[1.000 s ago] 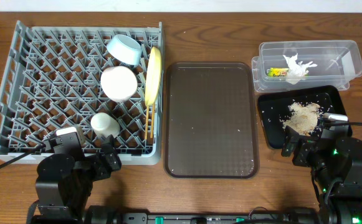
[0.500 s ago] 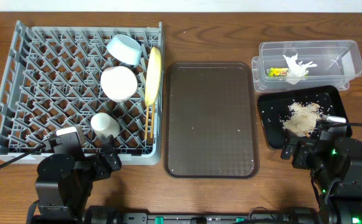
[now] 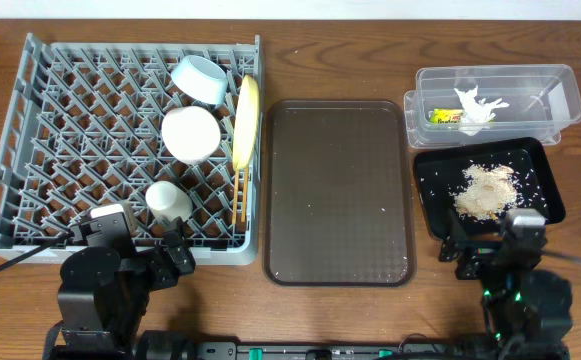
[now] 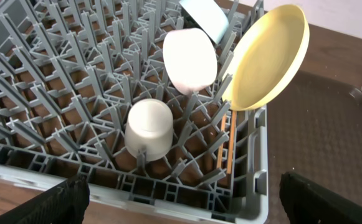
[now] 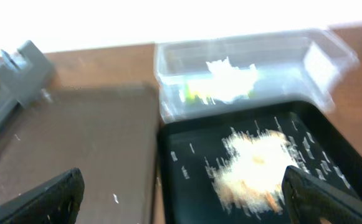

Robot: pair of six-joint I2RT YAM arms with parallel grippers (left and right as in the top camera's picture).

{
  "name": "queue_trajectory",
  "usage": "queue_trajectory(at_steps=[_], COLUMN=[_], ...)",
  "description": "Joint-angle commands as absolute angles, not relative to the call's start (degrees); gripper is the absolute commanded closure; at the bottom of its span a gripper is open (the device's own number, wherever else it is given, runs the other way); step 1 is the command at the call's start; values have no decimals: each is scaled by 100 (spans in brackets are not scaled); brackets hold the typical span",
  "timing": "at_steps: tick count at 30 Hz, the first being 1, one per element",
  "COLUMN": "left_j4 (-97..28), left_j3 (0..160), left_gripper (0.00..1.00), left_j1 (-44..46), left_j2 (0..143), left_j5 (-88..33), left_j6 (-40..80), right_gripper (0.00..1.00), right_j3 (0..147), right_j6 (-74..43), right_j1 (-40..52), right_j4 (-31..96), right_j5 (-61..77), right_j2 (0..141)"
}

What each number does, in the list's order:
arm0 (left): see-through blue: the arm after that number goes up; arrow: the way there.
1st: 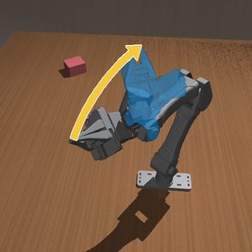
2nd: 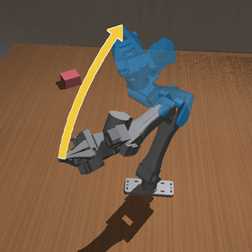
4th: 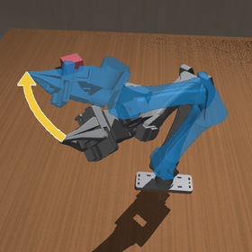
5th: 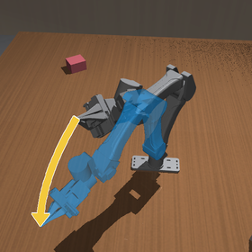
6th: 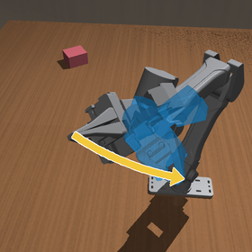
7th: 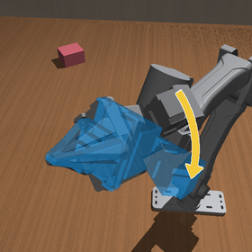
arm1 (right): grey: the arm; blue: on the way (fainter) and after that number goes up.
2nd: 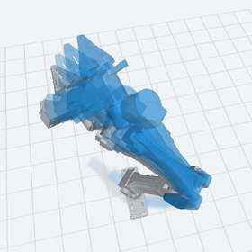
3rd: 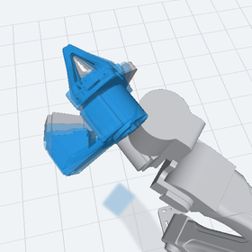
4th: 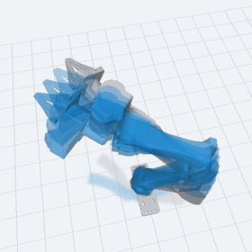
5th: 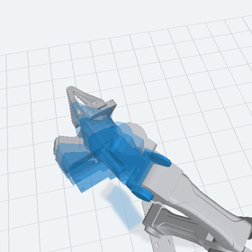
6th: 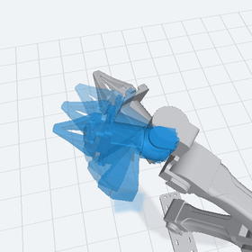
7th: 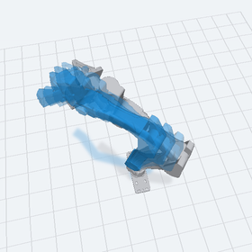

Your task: Sort waste into correct bins and load items into the dishwasher rack

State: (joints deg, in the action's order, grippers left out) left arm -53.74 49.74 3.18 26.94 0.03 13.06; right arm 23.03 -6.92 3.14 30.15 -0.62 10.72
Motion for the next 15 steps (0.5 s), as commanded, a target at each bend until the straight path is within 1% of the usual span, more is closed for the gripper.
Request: queue_trajectory(at_steps=[1,4,13,15], left_j4=[-5376,-5376,-5376,-5376], left_j3=[4939,4939,4939,4939], left_gripper=[1,2,1,1], left_j1=[340,340,340,342], left_j2=[2700,2700,2700,2700], left_j5=[69,69,69,69], left_j6=[1229,1229,1229,1229], right_gripper=[1,1,1,1], right_j3=[1704,1181,113,32], right_j6=[-633,-635,-633,-633], right_j1=[548,674,790,790], right_j4=[2484,1756,-602,-661], right_j5=[-148,-145,-169,-174], right_j2=[462,8,30,30])
